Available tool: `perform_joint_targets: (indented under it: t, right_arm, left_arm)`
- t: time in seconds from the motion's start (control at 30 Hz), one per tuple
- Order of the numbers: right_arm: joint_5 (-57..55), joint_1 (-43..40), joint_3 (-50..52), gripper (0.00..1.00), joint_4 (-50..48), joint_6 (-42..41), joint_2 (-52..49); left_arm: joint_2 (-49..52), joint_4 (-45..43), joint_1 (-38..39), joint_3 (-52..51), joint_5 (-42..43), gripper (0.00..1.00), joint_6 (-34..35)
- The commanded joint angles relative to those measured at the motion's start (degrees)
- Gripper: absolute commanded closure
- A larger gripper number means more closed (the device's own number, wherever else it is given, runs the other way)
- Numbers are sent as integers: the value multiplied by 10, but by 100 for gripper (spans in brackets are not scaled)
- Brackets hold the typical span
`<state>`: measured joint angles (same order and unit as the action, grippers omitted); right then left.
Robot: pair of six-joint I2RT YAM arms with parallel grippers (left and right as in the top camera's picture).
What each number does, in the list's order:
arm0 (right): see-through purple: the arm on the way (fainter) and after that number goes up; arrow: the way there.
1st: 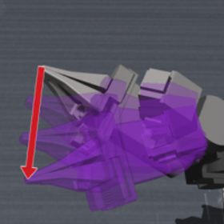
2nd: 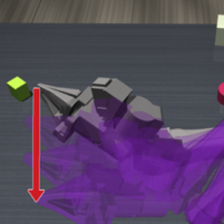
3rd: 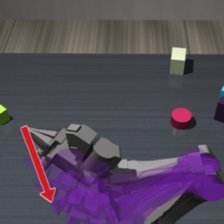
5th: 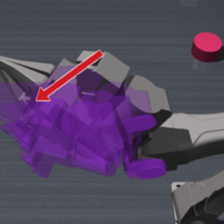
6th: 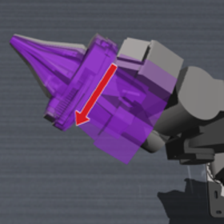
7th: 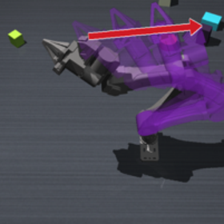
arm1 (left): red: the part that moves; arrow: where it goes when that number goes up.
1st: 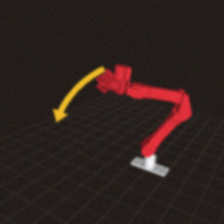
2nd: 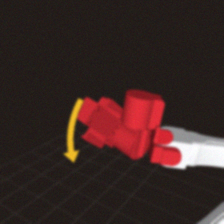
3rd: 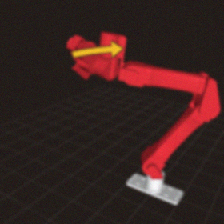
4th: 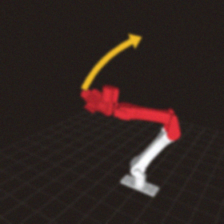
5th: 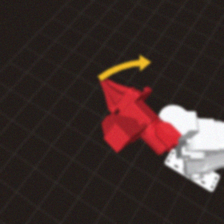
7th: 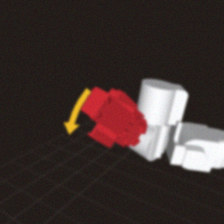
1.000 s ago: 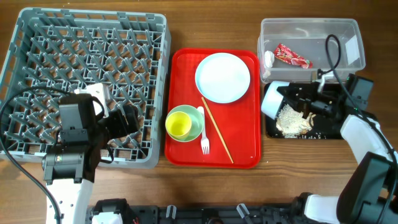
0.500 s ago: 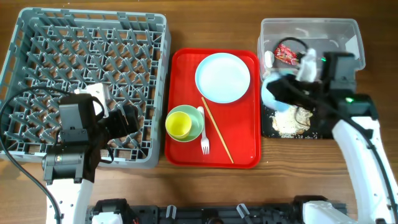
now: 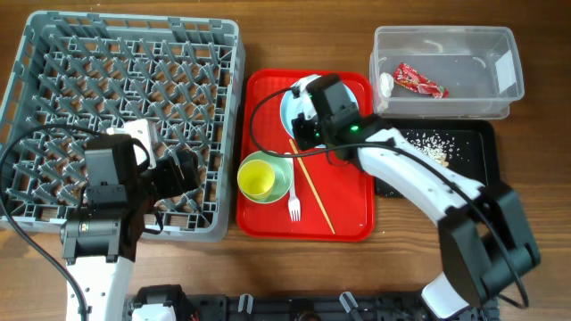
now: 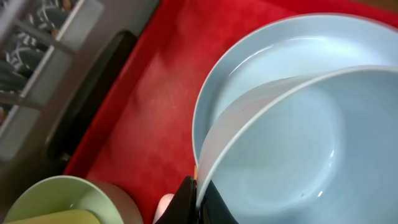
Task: Sort waste into correct bins and load items into the dishwasher rack
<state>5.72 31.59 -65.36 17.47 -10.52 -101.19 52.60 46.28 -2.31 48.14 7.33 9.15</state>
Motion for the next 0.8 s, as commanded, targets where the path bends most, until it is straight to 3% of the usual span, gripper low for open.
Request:
perform_joint_targets:
  t: [0.0, 0.03, 0.1, 0.2, 0.33, 0.53, 0.6, 0.63, 0.7, 0.77]
  right_arm:
    - [-8, 1, -8, 89, -1, -15, -15]
    - [3, 1, -8, 74, 6, -15, -13]
    - [28, 1, -23, 62, 41, -16, -2]
    - [58, 1, -82, 57, 131, -23, 42]
    - [184, 8, -121, 52, 236, -72, 78]
    - [127, 85, -97, 48, 290, -124, 22]
    - [121, 95, -97, 50, 287, -143, -9]
    - [119, 95, -97, 55, 286, -155, -30]
    - [119, 95, -97, 69, 278, -167, -62]
    - [119, 94, -98, 94, 265, -172, -66]
  left_arm:
    - [-1, -2, 2, 9, -1, 0, 3]
    - [-1, -2, 2, 9, -1, 0, 3]
    - [-1, -1, 2, 9, -1, 0, 3]
    - [-1, -1, 2, 9, -1, 0, 3]
    - [-1, -1, 2, 9, -1, 0, 3]
    - [-1, -1, 2, 10, -1, 0, 3]
    - [-1, -1, 2, 10, -1, 0, 3]
    - [-1, -1, 2, 9, -1, 0, 3]
    - [-1, -1, 2, 9, -1, 0, 3]
    - [-1, -1, 2, 9, -1, 0, 3]
